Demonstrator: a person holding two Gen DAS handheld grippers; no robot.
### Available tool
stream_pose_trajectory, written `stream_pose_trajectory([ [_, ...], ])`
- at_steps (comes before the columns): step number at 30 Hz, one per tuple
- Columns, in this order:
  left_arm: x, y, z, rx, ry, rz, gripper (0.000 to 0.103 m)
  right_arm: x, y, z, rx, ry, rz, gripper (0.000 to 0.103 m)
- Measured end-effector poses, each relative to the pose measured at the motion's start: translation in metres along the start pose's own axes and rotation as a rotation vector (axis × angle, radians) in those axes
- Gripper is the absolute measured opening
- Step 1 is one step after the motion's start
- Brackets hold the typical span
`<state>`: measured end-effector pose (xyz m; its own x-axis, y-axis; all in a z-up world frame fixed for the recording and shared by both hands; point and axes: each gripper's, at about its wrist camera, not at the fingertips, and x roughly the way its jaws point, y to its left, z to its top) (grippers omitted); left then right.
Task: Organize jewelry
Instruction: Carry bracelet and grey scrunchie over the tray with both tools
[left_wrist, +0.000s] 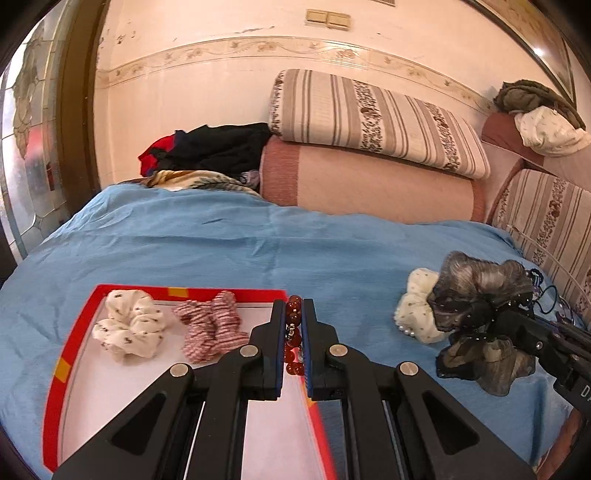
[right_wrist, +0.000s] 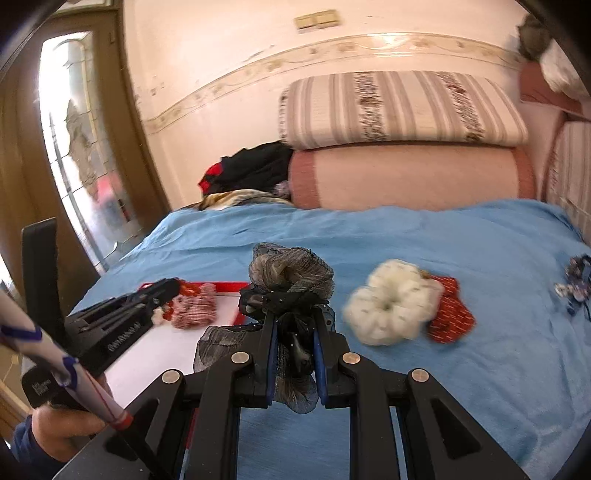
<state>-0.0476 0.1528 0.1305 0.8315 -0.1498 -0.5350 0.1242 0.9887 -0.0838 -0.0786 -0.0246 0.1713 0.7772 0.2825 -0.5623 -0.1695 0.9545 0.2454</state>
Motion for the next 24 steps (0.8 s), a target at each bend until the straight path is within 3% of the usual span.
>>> stream_pose_trajectory([
  [18,-0.021,0.07,0.002,-0.125,-0.015,0.062,0.008,0.039,0.09,0.011,-0.076,0.049,0.108,0.018],
  [24,-0.019,0.111,-0.003,-0.2,0.024,0.119,0.008,0.054,0.108,0.007,-0.064,0.082,0.139,0.018],
])
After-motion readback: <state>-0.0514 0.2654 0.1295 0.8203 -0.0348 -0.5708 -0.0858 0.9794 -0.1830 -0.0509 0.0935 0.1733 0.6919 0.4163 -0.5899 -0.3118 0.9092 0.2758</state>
